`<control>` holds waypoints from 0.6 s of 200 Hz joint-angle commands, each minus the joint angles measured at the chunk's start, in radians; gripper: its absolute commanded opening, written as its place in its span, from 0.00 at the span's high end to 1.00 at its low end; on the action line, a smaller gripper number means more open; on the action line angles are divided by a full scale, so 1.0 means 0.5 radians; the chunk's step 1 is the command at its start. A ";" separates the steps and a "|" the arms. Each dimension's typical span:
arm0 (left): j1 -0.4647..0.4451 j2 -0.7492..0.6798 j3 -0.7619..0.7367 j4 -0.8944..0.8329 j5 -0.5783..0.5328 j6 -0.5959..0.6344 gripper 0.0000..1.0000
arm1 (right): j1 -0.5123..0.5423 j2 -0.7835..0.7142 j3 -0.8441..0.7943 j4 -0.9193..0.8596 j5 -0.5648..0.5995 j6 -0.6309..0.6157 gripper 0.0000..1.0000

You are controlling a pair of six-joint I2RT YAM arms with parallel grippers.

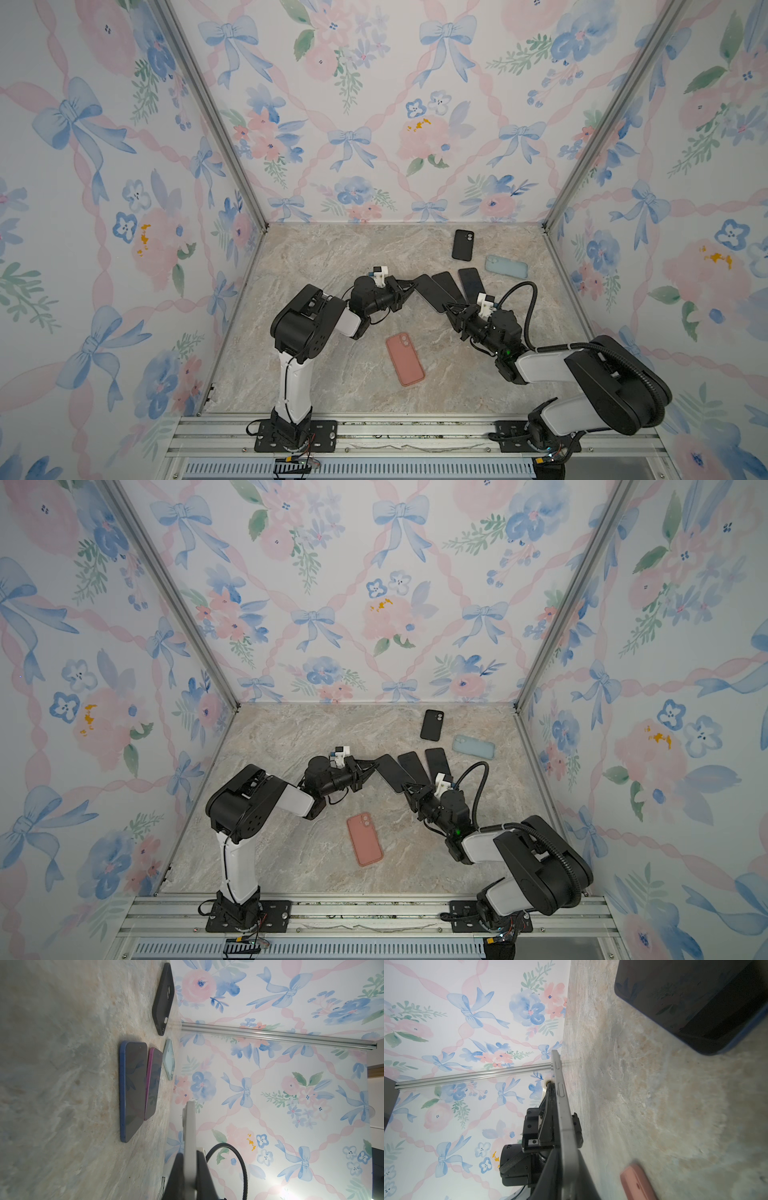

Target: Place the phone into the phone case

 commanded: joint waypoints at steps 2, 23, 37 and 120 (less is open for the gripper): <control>-0.009 -0.114 -0.022 0.118 0.004 0.023 1.00 | 0.030 0.027 0.038 0.086 -0.007 -0.021 0.88; -0.010 -0.133 -0.041 0.110 0.001 0.072 0.94 | 0.033 0.010 0.038 0.071 -0.009 -0.035 0.92; -0.015 -0.147 -0.054 0.077 0.007 0.119 0.85 | 0.031 -0.031 0.060 -0.015 -0.032 -0.067 0.93; 0.019 -0.525 -0.180 -0.881 -0.064 0.904 0.68 | -0.016 -0.566 0.356 -1.257 -0.094 -0.503 1.00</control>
